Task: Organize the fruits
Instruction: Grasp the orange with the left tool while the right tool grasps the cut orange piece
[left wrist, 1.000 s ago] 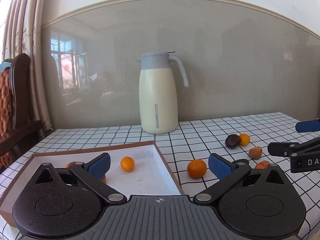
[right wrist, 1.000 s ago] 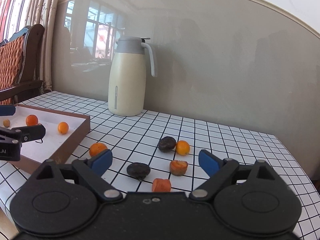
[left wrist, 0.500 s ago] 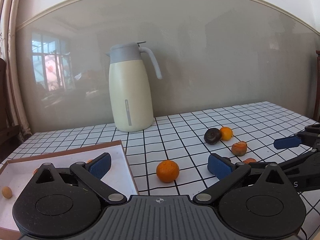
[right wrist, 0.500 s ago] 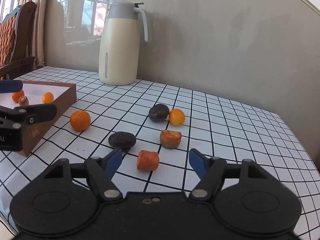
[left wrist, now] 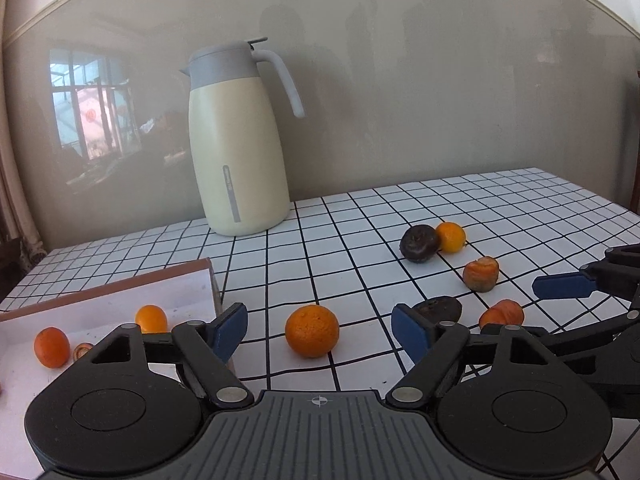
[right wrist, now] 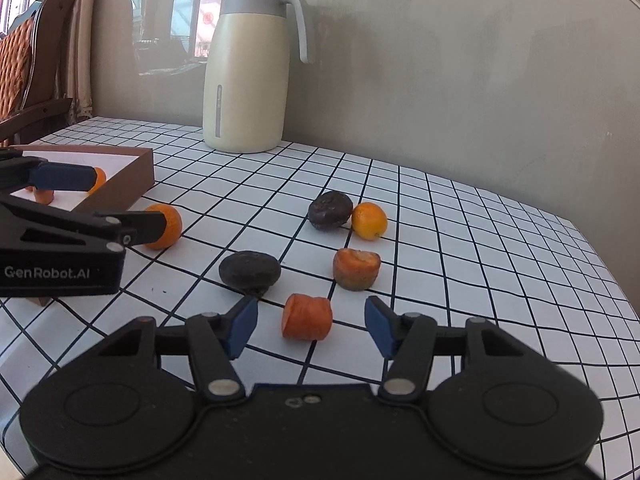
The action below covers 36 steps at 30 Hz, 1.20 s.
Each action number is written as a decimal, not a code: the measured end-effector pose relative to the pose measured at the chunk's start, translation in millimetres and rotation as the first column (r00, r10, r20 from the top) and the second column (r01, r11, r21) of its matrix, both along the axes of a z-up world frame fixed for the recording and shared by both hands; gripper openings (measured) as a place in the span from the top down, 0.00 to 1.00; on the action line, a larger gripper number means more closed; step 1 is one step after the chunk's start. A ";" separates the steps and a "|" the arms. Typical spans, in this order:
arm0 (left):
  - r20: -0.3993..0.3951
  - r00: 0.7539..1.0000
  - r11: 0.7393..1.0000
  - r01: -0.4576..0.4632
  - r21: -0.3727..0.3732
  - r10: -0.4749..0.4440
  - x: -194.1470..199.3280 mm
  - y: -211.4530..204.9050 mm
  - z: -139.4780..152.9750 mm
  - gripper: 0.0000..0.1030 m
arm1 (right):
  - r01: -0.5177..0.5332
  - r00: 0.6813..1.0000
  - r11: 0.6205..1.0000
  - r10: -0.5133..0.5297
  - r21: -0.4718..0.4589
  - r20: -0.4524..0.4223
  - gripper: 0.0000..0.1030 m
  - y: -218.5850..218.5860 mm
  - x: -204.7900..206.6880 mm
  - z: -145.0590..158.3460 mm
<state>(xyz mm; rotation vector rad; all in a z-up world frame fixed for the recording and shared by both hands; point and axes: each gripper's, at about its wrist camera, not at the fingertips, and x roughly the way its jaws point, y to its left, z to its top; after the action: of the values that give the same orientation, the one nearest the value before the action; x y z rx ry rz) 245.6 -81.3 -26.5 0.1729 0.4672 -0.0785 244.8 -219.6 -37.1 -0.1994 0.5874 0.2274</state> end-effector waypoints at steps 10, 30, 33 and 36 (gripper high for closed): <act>-0.040 0.999 1.000 0.007 -0.002 -0.008 15.9 -16.4 -12.7 0.23 | 0.002 1.000 1.000 -0.002 0.013 -0.029 0.61 -6.5 7.5 -9.3; -0.125 0.988 0.996 -0.089 0.013 0.089 49.5 -17.0 -31.8 0.41 | -0.017 0.999 0.999 0.019 0.045 -0.043 0.81 -6.4 18.3 -13.9; -0.118 0.986 0.993 -0.115 0.027 0.117 49.3 -16.1 -31.2 0.52 | -0.012 0.999 0.998 0.015 0.055 -0.047 0.82 -7.9 18.4 -13.4; -0.105 0.985 0.991 -0.136 0.014 0.137 47.8 -9.3 -29.1 0.62 | -0.006 0.999 0.998 0.009 0.058 -0.048 0.82 -9.4 17.9 -12.3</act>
<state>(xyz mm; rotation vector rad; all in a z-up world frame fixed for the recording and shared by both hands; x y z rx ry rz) 293.4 -90.6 -55.6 0.1433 0.5836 0.0488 262.6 -229.0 -49.4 -0.1403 0.6272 0.2571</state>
